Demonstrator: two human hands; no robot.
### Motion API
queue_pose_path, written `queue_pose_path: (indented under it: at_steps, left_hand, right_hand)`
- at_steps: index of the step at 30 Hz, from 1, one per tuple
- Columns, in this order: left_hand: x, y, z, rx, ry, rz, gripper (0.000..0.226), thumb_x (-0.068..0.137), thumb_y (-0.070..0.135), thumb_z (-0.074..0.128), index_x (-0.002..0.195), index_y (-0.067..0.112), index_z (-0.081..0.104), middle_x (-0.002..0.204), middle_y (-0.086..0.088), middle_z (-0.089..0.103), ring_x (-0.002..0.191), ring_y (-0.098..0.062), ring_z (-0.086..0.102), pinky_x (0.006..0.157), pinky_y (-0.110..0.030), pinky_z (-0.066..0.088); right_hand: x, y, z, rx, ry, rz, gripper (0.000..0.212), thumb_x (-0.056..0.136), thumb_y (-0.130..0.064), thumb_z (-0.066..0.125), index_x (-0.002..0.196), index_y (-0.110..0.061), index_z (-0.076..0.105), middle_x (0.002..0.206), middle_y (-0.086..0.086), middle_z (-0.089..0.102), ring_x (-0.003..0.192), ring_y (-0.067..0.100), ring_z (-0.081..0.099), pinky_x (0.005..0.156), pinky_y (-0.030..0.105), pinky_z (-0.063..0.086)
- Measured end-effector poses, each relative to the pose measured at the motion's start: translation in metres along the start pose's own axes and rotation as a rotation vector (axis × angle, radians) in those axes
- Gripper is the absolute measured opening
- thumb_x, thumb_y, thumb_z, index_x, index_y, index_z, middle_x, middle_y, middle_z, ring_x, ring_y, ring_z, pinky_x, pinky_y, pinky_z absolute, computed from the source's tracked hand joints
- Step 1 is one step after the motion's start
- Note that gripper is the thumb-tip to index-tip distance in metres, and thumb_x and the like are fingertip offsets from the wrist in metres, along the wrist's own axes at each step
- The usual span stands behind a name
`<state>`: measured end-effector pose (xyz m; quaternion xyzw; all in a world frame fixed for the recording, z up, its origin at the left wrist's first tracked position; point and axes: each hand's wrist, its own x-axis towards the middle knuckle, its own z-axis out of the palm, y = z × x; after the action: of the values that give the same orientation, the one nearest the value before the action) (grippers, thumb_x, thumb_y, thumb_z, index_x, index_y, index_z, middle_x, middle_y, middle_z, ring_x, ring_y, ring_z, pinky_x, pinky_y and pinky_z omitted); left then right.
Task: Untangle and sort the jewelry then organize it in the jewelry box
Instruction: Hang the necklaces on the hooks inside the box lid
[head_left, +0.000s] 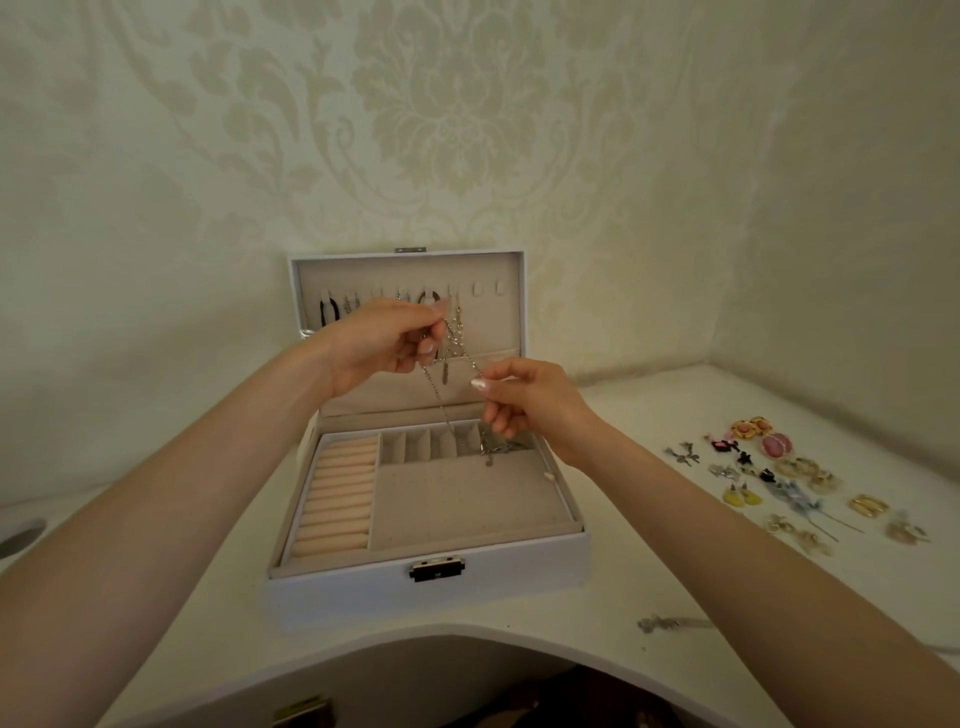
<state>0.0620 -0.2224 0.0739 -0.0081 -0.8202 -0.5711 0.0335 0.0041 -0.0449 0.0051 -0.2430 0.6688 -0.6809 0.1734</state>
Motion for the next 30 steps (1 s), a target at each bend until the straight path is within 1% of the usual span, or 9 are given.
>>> queue_pose_path:
  at_steps: [3,6,8,13,18,21,24,27,30]
  left_hand:
    - [0.002,0.0,-0.001,0.007,-0.011,0.002,0.03,0.095,0.034,0.049,0.07,0.02,0.058,0.056,0.007,0.05,0.061,-0.011,0.048,0.071,-0.029,0.037]
    - [0.004,0.0,-0.002,0.07,-0.077,0.002,0.027,0.097,0.031,0.047,0.079,0.017,0.062,0.059,0.007,0.051,0.063,-0.01,0.047,0.068,-0.027,0.037]
    - [0.006,0.001,-0.002,0.135,-0.144,-0.002,0.023,0.098,0.024,0.046,0.087,0.015,0.064,0.062,0.006,0.052,0.064,-0.009,0.046,0.065,-0.025,0.036]
    - [0.012,0.008,-0.002,0.209,-0.182,-0.016,0.02,0.097,0.02,0.049,0.089,0.015,0.065,0.064,0.006,0.057,0.062,-0.005,0.051,0.063,-0.021,0.04]
    - [0.019,0.015,0.001,0.354,-0.048,0.03,0.019,0.095,0.022,0.054,0.081,0.016,0.066,0.071,0.004,0.066,0.064,0.0,0.062,0.061,-0.013,0.047]
    - [0.026,0.013,0.002,0.444,0.061,0.108,0.016,0.093,0.018,0.057,0.081,0.012,0.065,0.074,-0.001,0.066,0.07,-0.007,0.06,0.07,-0.02,0.048]
    - [0.03,0.011,0.005,0.516,0.185,0.207,0.011,0.088,0.016,0.064,0.085,0.007,0.068,0.075,-0.001,0.066,0.072,-0.011,0.06,0.072,-0.025,0.047]
    - [0.033,0.009,0.008,0.557,0.257,0.235,0.006,0.084,0.019,0.069,0.084,0.013,0.068,0.08,-0.005,0.071,0.082,-0.022,0.066,0.081,-0.038,0.052]
    - [0.036,0.006,0.009,0.538,0.364,0.245,0.014,0.079,0.017,0.073,0.077,0.023,0.061,0.072,0.001,0.07,0.079,-0.017,0.067,0.082,-0.04,0.053]
  right_hand:
    - [0.0,-0.002,0.001,-0.076,-0.026,0.014,0.013,0.084,-0.007,0.07,0.095,-0.007,0.063,0.066,0.007,0.066,0.042,0.012,0.055,0.041,0.02,0.045]
    - [0.003,-0.012,0.003,-0.137,0.014,-0.082,0.03,0.083,-0.004,0.069,0.112,-0.01,0.065,0.096,0.006,0.069,0.051,0.011,0.057,0.046,0.02,0.047]
    - [0.008,-0.022,0.004,-0.106,0.003,-0.148,0.039,0.083,0.002,0.066,0.12,-0.012,0.062,0.103,0.003,0.069,0.058,0.013,0.061,0.051,0.02,0.049]
    - [0.02,-0.04,0.003,-0.018,-0.087,-0.114,0.047,0.081,0.017,0.057,0.124,-0.001,0.056,0.102,0.017,0.066,0.074,0.022,0.066,0.062,0.025,0.056]
    - [0.03,-0.039,0.003,-0.011,-0.063,-0.109,0.044,0.079,0.018,0.06,0.119,0.002,0.059,0.089,0.012,0.065,0.078,0.024,0.066,0.067,0.027,0.058]
    - [0.034,-0.039,0.003,-0.004,-0.047,-0.102,0.041,0.079,0.014,0.063,0.118,0.002,0.061,0.093,0.014,0.067,0.081,0.022,0.065,0.067,0.026,0.057]
    - [0.036,-0.038,0.003,0.03,-0.029,-0.108,0.037,0.082,0.006,0.065,0.118,0.002,0.062,0.097,0.015,0.067,0.074,0.015,0.062,0.064,0.022,0.055]
    - [0.037,-0.035,0.004,0.014,0.059,-0.143,0.025,0.084,-0.001,0.067,0.109,0.001,0.067,0.082,0.004,0.069,0.064,0.007,0.06,0.06,0.017,0.053]
    - [0.04,-0.034,0.004,-0.052,0.212,-0.166,0.006,0.081,-0.007,0.072,0.087,-0.005,0.072,0.066,-0.003,0.066,0.053,0.004,0.057,0.051,0.016,0.047]
